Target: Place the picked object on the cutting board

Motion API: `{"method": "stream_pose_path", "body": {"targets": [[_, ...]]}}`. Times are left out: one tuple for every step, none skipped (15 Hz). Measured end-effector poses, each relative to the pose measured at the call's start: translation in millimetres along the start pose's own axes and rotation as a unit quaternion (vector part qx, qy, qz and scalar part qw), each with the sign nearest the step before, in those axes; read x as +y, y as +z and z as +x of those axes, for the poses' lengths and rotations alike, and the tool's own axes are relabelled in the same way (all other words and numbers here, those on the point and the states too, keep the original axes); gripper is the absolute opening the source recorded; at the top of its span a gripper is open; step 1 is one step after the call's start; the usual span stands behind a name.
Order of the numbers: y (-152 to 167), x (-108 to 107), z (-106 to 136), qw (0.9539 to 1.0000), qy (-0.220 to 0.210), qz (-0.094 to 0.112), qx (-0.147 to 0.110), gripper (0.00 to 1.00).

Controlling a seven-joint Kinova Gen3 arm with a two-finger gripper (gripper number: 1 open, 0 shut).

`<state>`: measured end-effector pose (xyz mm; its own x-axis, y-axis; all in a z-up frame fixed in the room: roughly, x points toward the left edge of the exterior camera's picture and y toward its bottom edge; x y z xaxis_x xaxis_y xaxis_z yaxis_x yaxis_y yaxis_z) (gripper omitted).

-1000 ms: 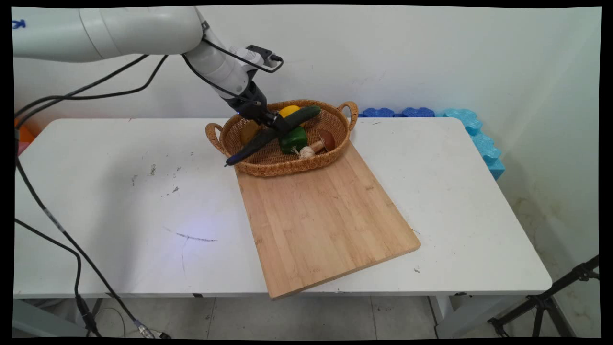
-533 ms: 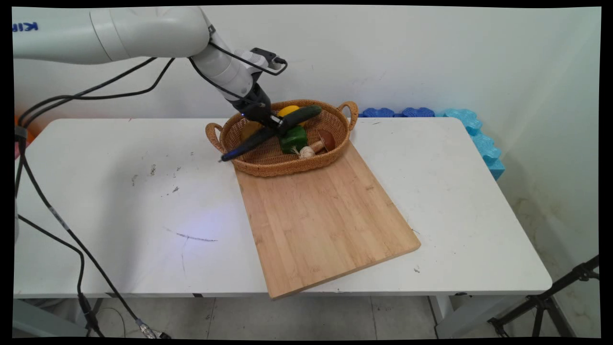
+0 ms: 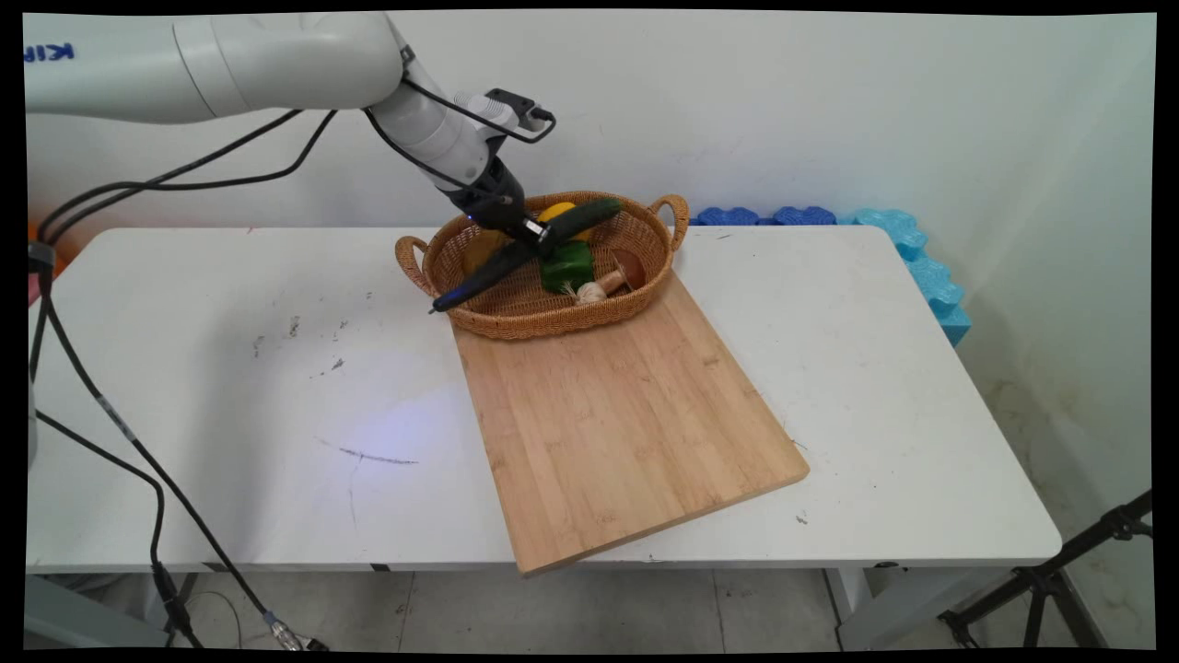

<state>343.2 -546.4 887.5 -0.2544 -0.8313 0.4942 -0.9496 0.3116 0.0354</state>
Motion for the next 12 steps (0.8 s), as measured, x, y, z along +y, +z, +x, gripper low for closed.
{"method": "stream_pose_path", "body": {"targets": [[-3, 0, 1, 1.0000, 0.003, -0.001, 0.003, 0.00], [-9, 0, 3, 0.9999, 0.008, -0.001, 0.007, 0.00], [-16, 0, 5, 0.9999, 0.012, -0.002, 0.012, 0.00], [-24, 0, 7, 0.9998, 0.016, -0.002, 0.016, 0.00], [-35, 0, 9, 0.9996, 0.021, -0.002, 0.021, 0.00], [-47, 1, 11, 0.9993, 0.027, -0.003, 0.027, 0.00], [-58, 2, 12, 0.9990, 0.032, -0.005, 0.032, 0.00], [-66, 4, 13, 0.9987, 0.036, -0.008, 0.035, 0.00], [-77, 6, 13, 0.9982, 0.043, -0.013, 0.040, 0.00], [-85, 9, 13, 0.9978, 0.048, -0.016, 0.044, 0.00], [-97, 12, 13, 0.9970, 0.055, -0.022, 0.049, 0.00], [-110, 17, 11, 0.9960, 0.063, -0.030, 0.055, 0.00]]}}
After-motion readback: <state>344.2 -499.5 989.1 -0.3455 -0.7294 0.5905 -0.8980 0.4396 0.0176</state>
